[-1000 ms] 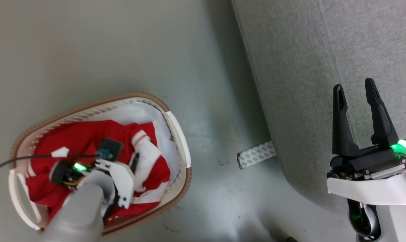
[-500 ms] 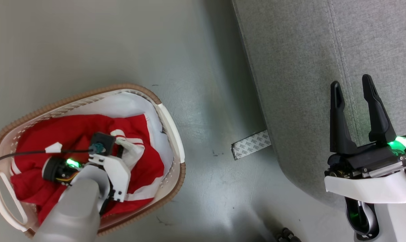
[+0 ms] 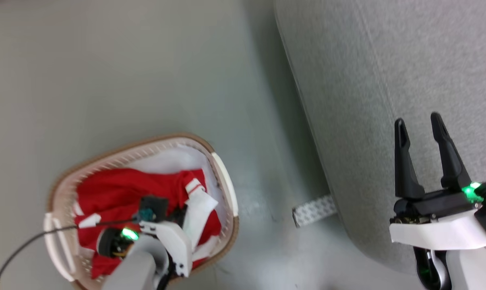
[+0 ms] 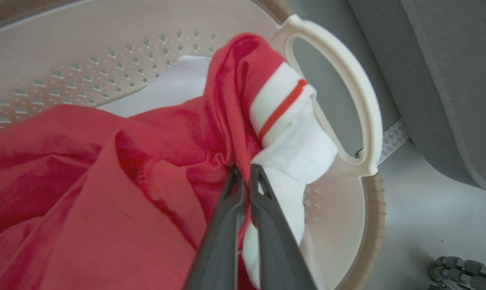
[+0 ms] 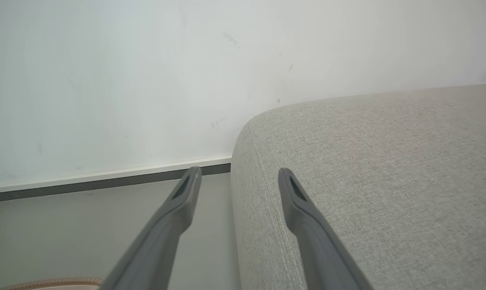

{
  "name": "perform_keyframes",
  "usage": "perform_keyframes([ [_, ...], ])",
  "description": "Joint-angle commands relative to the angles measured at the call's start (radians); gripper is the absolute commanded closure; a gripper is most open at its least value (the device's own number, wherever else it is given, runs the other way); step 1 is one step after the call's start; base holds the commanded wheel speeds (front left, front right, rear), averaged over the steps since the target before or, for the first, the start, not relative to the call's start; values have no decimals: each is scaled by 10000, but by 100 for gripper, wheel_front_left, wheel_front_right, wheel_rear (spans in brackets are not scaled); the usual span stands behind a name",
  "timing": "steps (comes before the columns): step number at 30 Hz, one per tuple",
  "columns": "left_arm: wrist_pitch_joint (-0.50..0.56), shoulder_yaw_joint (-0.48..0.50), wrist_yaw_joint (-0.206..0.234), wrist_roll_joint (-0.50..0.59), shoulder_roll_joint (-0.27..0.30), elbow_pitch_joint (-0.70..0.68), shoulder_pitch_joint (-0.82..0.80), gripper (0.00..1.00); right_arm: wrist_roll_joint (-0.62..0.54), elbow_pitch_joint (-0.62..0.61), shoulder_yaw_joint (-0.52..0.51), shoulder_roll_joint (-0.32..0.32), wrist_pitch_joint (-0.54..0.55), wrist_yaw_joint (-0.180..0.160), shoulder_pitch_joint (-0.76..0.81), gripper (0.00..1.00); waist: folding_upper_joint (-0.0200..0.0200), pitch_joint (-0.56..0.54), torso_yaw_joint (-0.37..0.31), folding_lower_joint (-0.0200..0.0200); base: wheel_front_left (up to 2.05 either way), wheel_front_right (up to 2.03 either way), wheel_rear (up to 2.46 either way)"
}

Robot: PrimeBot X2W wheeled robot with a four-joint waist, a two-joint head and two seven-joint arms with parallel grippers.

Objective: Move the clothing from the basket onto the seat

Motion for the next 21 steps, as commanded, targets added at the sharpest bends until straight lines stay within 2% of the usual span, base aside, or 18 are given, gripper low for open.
perform_keyframes([
  [1, -64, -46, -37, -276, -85, -254, 416, 100, -117, 112, -75, -34, -1, -21, 242, 0, 0, -1243, 648, 0, 0, 0, 0],
  [11, -76, -755, -41, -1719, -218, -2855, 2476, 100, -508, 610, -162, -36, 0, -21, 1229, 0, 0, -3716, 1494, 0, 0, 0, 0],
  [21, -79, -465, -39, -2231, -37, -5317, 3812, 100, -623, 843, -297, -37, 0, -21, 2195, 0, 0, -5054, 1947, 0, 0, 0, 0],
])
